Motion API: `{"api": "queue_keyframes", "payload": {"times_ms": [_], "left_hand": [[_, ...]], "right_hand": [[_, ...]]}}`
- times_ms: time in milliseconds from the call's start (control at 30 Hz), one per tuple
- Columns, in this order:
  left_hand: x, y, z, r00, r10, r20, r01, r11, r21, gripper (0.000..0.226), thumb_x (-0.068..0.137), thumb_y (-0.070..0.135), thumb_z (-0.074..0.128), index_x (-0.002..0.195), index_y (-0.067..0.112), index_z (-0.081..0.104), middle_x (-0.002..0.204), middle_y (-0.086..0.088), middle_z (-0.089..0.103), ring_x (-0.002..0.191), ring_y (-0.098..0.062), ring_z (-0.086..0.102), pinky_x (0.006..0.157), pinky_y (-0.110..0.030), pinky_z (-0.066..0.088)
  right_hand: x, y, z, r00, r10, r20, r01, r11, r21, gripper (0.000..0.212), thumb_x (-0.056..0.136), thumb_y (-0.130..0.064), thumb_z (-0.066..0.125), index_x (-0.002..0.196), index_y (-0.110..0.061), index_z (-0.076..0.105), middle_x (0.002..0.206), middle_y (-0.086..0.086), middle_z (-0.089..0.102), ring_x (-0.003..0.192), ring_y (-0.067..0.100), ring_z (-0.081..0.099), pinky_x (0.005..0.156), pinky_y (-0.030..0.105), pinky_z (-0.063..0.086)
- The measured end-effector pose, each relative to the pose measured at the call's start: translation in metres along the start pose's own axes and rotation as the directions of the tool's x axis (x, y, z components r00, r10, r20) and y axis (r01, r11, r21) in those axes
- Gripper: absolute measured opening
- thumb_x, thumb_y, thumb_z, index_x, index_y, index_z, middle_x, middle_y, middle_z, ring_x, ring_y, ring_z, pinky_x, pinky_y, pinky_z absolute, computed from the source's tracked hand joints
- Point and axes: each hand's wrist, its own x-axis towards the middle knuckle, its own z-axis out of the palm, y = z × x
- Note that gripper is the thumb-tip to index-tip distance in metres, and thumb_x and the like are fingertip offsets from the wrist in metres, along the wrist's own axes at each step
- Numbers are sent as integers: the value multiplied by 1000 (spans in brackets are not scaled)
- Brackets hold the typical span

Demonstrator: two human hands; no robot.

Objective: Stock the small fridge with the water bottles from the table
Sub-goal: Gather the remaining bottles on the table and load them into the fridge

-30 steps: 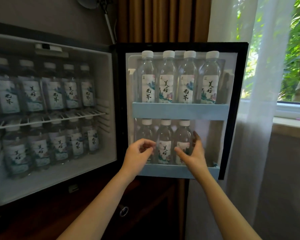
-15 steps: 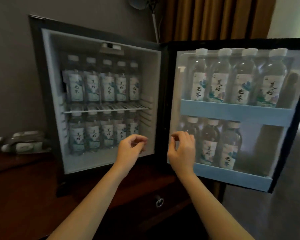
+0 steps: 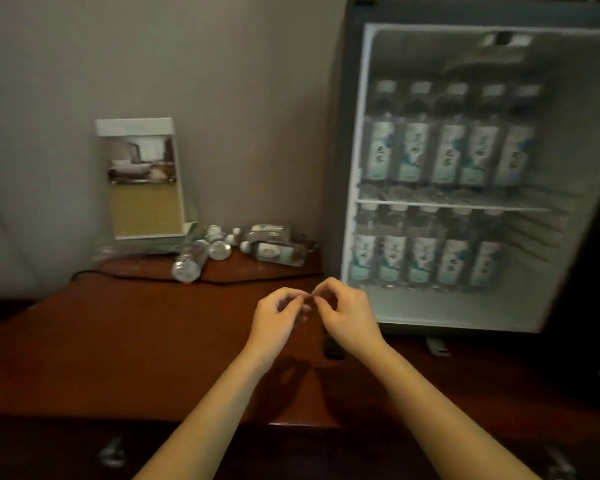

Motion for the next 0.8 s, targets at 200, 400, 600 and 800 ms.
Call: {"api": "queue_keyframes", "payload": {"times_ms": [200,400,600,800], "left_hand": [[43,-31,-91,968,-95,-234,117,990,80,18,92,6,51,89,20,62,81,1,64,65,-10,59,59,-22,44],[108,-67,-136,879,-82,-470,262,906,332,35,86,17,60,120,17,51,120,-2,47,99,-24,56,87,-35,46],[159,-82,-158,753,-54,-656,403,825,395,69,80,31,69,136,12,32,140,-14,27,125,-35,37,102,-40,36],[190,-93,-175,781,-69,-620,491,683,542,68,78,47,66,130,17,36,132,-16,47,124,-37,38,98,-41,36]], "right_hand": [[53,-13,84,987,79,142,-91,993,80,9,87,-17,58,88,-21,66,82,2,68,79,17,60,74,32,47],[106,-16,160,953,255,167,-286,937,201,10,89,-16,55,90,-19,65,81,-3,61,75,13,55,65,23,37],[117,6,190,940,336,62,-342,923,175,13,93,-19,50,98,-21,62,79,-1,63,68,17,60,56,25,43],[117,11,189,941,338,-7,-332,929,161,13,93,-19,50,99,-21,61,84,-3,62,73,19,62,57,26,43]]}}
